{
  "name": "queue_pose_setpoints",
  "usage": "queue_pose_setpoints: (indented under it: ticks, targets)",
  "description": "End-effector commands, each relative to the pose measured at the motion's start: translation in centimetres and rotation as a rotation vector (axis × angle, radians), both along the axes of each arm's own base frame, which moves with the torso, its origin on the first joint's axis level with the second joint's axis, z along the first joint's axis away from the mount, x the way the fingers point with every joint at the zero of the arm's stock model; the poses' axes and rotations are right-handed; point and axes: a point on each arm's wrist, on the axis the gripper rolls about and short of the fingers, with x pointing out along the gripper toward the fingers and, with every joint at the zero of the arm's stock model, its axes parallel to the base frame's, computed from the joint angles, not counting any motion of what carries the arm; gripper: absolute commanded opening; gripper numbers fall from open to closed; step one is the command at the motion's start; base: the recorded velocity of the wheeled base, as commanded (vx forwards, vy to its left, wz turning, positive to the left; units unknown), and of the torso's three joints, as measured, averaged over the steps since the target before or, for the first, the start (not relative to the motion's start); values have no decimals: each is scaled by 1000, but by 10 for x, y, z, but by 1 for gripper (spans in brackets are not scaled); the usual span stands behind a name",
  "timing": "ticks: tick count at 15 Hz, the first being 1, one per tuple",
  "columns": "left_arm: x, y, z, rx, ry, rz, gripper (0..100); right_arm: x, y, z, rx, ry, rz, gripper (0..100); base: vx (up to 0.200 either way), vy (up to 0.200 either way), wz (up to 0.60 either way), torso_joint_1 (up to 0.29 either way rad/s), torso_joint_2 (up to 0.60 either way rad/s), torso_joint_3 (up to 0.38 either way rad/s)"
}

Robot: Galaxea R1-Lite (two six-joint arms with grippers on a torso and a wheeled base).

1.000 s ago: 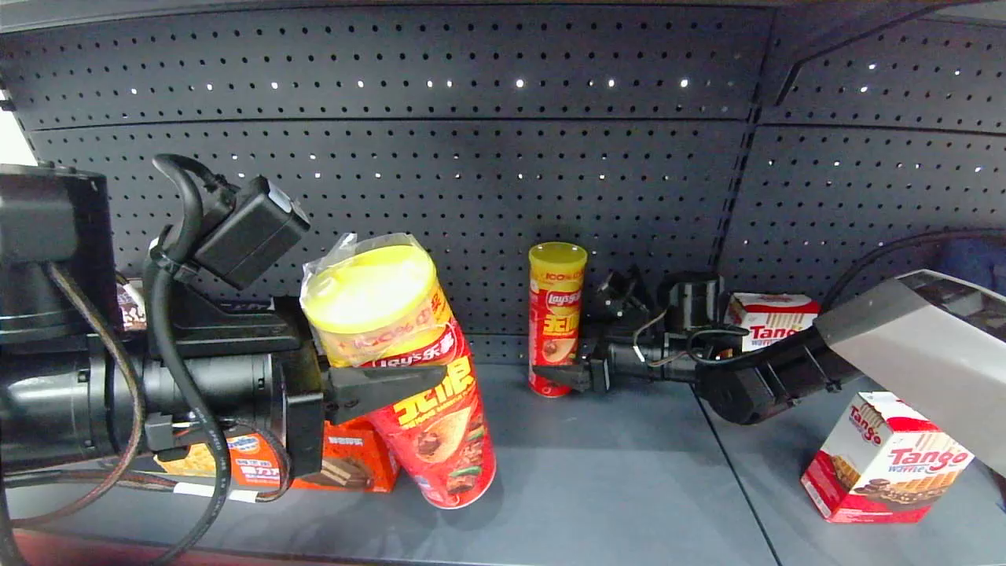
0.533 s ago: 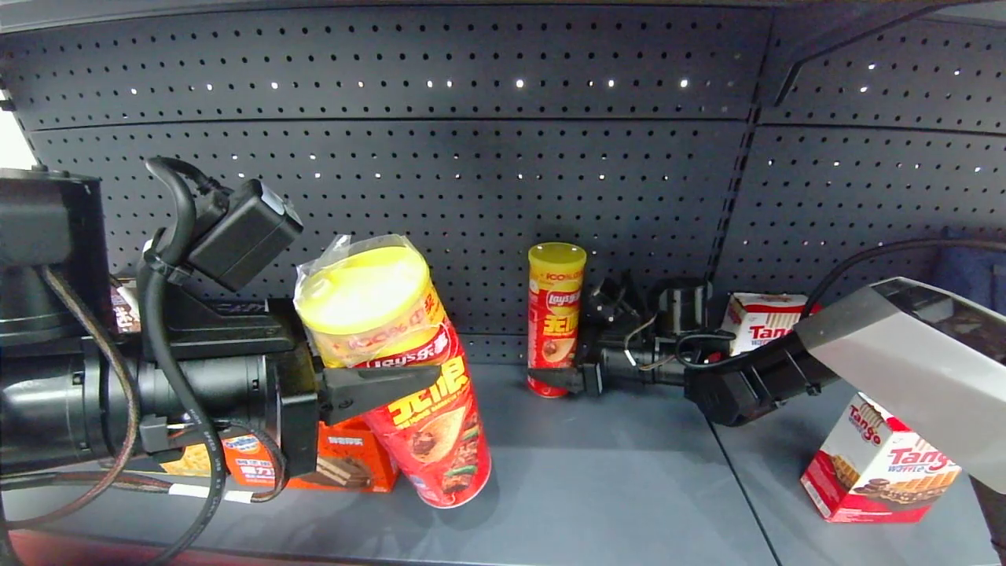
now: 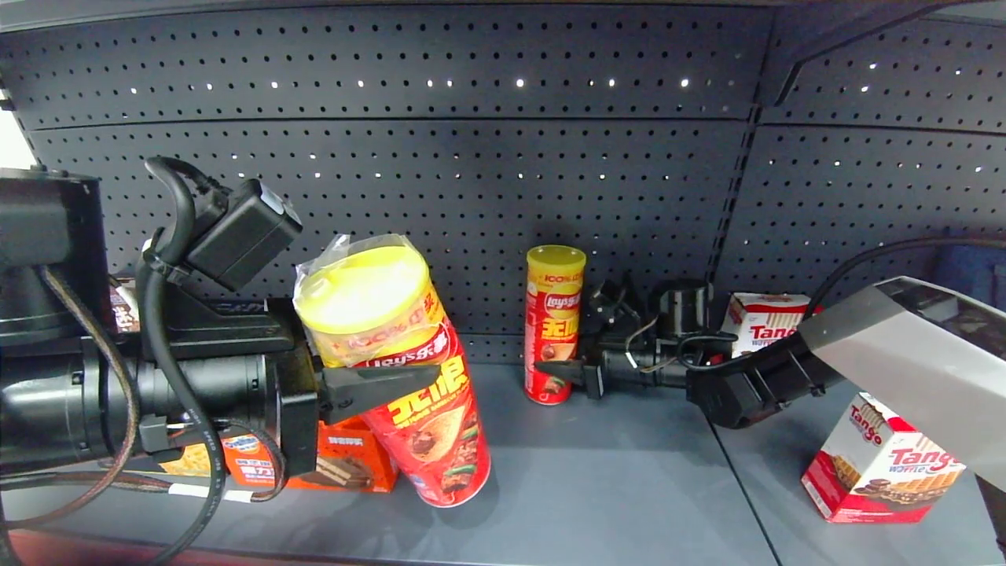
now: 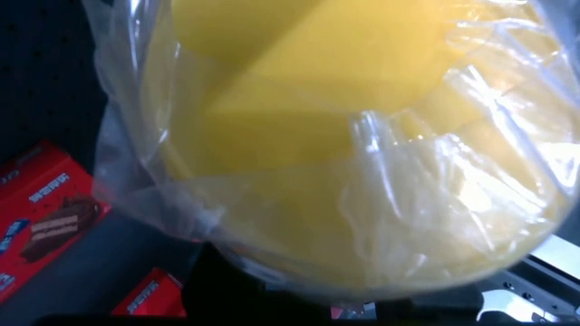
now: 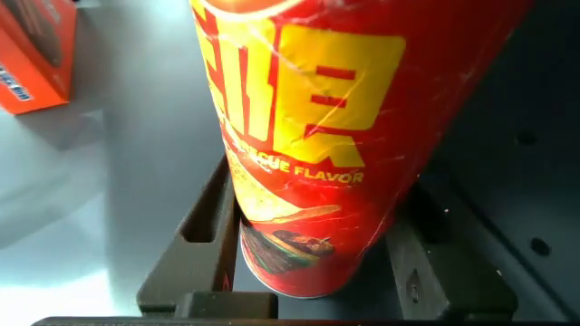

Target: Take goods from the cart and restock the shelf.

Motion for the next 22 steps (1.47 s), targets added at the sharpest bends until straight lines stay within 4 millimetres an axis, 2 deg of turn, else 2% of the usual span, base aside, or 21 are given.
queue_pose_setpoints:
  ticks: [1,5,12,17,22]
  targets:
    - [-1,0,1,-1,-2,0,0,-17,-3,21,6,-25,-6,0,0,0,0,0,0,0]
    - [-3,2,3,-6,-12,1,0,-48,-15,38,-6,-52,-53,0,0,0,0,0,0,0]
    - [-6,3,6,-8,-19,4,0,-98,-39,42,-1,-75,-85,0,0,0,0,0,0,0]
    - [-6,3,7,-9,-21,3,0,-144,-32,38,-6,-65,-33,0,0,0,0,0,0,0]
    - [-8,4,9,-21,-14,8,0,-163,-37,37,-10,-39,-20,0,0,0,0,0,0,0]
